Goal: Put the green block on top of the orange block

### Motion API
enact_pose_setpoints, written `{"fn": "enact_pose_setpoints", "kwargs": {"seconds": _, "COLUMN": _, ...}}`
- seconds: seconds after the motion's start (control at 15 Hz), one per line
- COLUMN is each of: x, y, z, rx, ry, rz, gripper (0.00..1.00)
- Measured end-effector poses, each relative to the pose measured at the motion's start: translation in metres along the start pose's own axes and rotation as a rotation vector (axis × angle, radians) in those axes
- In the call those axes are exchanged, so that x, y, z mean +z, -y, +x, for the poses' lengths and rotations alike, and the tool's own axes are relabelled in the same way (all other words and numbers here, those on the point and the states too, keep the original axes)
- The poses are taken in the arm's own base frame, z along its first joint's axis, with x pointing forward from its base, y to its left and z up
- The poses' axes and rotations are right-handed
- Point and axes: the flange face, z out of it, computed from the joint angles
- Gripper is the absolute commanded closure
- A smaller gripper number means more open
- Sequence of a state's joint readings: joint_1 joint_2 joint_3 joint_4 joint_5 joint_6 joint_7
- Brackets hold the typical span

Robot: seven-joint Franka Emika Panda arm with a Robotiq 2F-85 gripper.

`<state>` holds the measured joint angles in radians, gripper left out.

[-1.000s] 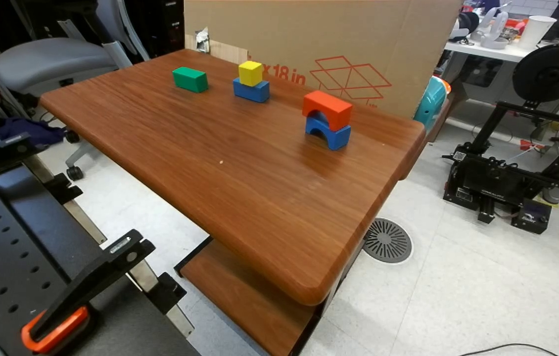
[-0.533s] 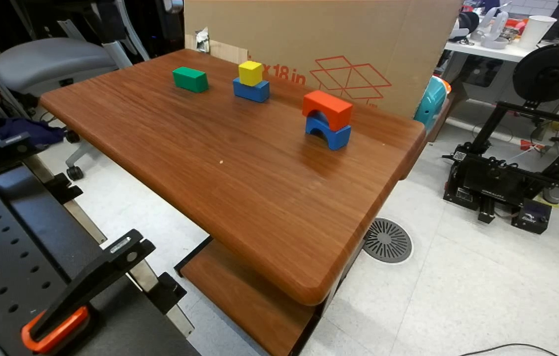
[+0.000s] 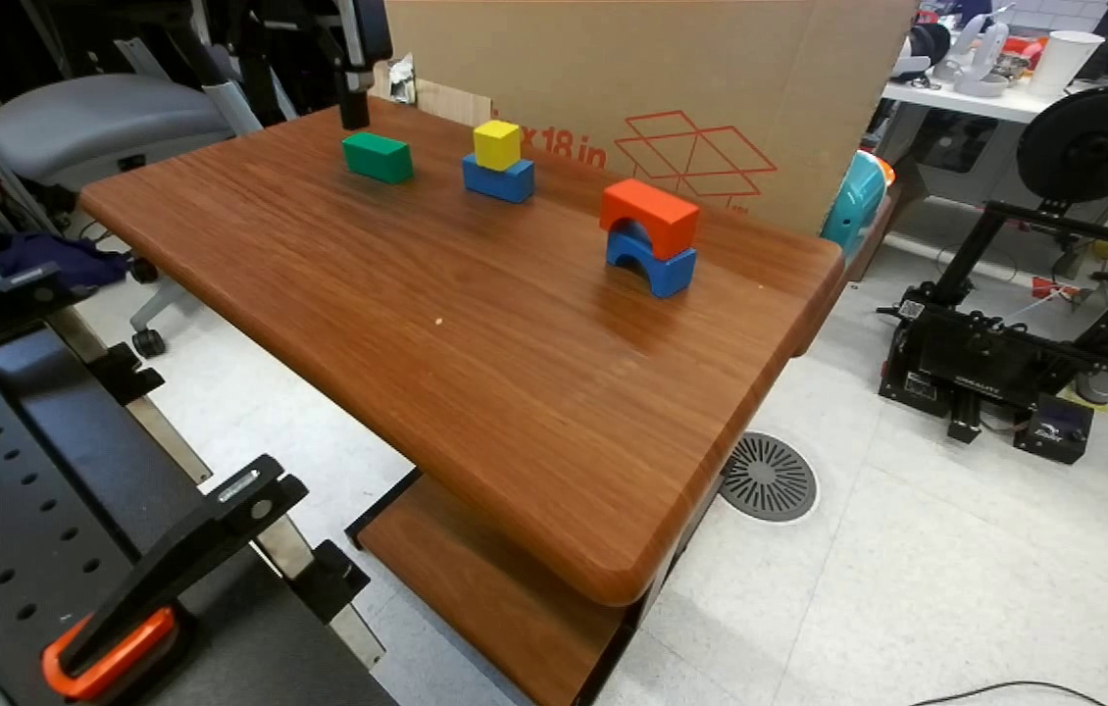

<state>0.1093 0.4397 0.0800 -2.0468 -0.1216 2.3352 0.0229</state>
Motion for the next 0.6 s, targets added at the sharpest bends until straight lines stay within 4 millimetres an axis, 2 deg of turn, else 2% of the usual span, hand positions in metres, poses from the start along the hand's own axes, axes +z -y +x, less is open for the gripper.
{"fn": "enact_pose_setpoints", "kwargs": {"seconds": 0.33, "x": 0.013, "y": 0.013, "z": 0.031, "rx": 0.005, "ry": -0.083, "rz": 0.022, "gripper": 0.0}}
{"fn": "enact_pose_setpoints", "kwargs": {"seconds": 0.6, "x": 0.024, "y": 0.02, "z": 0.046, "rx": 0.001, "ry": -0.121, "rz": 0.028, "gripper": 0.0}}
